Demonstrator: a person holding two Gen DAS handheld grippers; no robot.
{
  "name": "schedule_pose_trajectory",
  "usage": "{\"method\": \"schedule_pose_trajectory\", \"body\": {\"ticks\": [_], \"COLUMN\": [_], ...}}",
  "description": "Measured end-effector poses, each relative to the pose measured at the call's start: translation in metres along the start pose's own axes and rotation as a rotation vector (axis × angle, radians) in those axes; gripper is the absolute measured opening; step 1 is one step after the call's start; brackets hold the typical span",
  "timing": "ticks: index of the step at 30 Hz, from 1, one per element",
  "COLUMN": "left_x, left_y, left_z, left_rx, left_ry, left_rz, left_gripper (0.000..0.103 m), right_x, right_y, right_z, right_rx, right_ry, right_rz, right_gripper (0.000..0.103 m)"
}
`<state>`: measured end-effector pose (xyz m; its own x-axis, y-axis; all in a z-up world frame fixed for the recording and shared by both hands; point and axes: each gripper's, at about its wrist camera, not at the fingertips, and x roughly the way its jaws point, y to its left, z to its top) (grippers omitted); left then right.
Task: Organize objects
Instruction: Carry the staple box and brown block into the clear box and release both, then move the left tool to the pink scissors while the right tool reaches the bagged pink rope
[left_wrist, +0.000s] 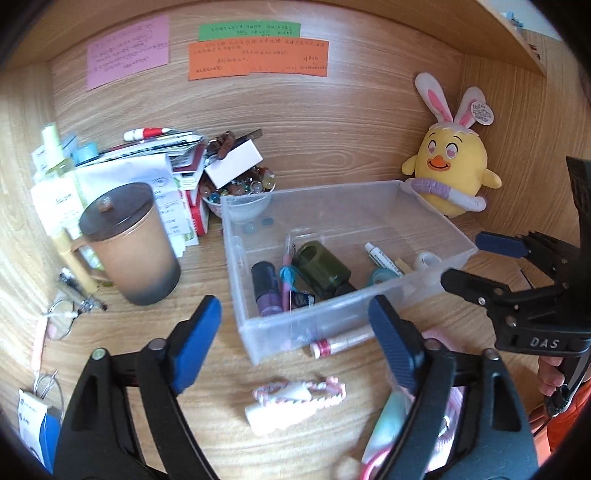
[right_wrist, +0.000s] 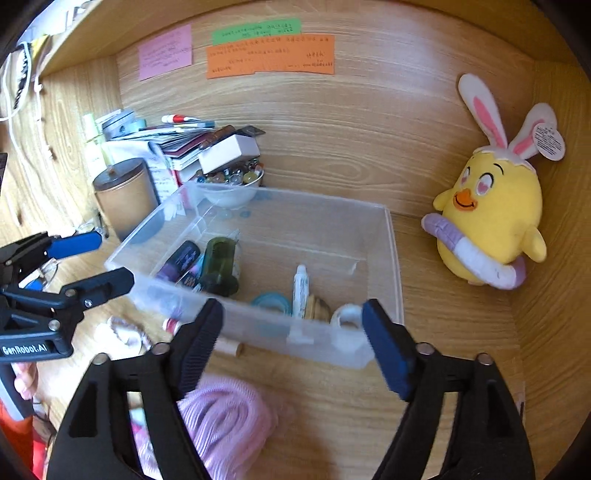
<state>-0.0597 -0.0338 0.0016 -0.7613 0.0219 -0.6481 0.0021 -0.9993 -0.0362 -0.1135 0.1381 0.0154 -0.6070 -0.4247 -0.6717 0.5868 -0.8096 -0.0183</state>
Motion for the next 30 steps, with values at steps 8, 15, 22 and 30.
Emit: {"method": "schedule_pose_trajectory", "body": {"ticks": [8, 15, 22, 30], "left_x": [-0.020, -0.028, -0.037, -0.025], "left_y": [0.012, 0.008, -0.008, -0.045], "left_z": [-0.031, -0.060, -0.069, -0.079], "left_rx": [-0.038, -0.018, 0.031, 0.118], "left_ry": [0.026, 0.067, 0.061, 0.112], "left_rz": [0.007, 0.032, -0.002, -0.079], "left_gripper": [0.092, 0.092, 0.092, 0.092], "right_x": [0.001, 0.012, 0.011, 0.005], "right_y": [0.019, 0.052, 0.043, 0.005], "right_z": [-0.039, -0.062, -0.075, -0.087], "right_rx": [0.050, -0.029, -0.038, 0.039], "right_ry": [0.094, 0.141, 0.156, 0.191], "right_rz": [0.115, 0.077, 0.037, 0.007], "right_gripper": [0.082, 0.083, 0.083, 0.083]}}
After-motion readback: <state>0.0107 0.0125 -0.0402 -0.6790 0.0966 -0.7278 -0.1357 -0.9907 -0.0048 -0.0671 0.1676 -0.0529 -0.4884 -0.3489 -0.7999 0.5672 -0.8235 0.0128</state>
